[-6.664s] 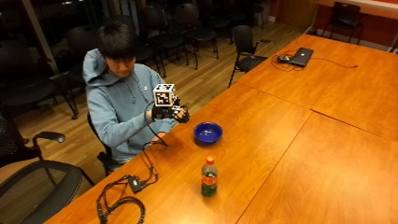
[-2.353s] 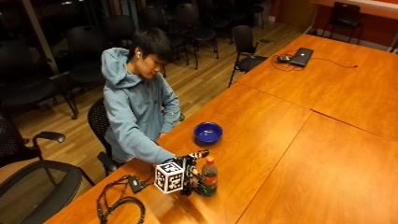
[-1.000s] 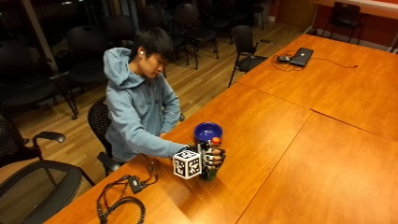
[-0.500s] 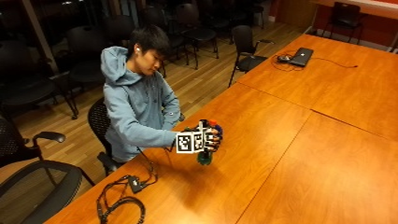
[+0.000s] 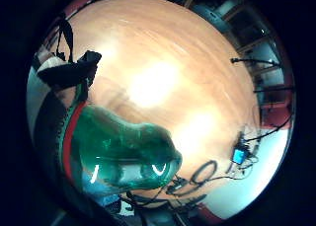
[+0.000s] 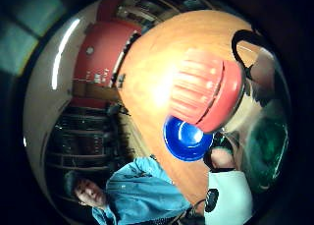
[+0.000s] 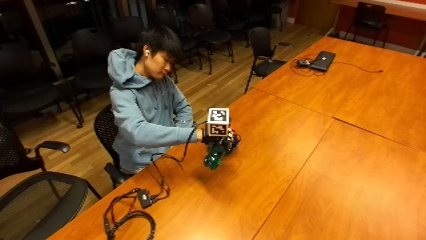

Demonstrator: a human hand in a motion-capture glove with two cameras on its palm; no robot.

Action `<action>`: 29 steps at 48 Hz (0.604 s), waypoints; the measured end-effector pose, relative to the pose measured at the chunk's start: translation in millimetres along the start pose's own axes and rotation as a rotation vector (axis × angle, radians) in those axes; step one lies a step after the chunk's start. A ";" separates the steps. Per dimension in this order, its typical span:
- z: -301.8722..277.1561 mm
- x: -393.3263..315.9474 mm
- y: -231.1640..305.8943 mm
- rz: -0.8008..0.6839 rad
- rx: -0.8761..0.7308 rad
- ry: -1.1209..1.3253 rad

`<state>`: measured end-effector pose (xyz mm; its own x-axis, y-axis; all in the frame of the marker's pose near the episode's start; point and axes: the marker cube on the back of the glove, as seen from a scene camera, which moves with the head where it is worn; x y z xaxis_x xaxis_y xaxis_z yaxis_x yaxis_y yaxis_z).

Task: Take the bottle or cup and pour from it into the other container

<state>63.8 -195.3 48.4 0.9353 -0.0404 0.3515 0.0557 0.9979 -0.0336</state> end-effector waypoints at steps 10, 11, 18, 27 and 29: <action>-13.5 4.8 -9.7 0.004 -0.124 0.803; -12.5 4.5 -10.0 0.001 -0.134 0.890; 23.3 -55.3 -10.7 -0.071 -0.201 0.878; 46.9 -88.2 -9.6 -0.120 -0.247 1.045; 48.1 -88.8 -8.0 -0.164 -0.266 1.092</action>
<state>-36.5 -197.2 62.5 0.7071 -0.3228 -0.6291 0.1563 0.9391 -0.3062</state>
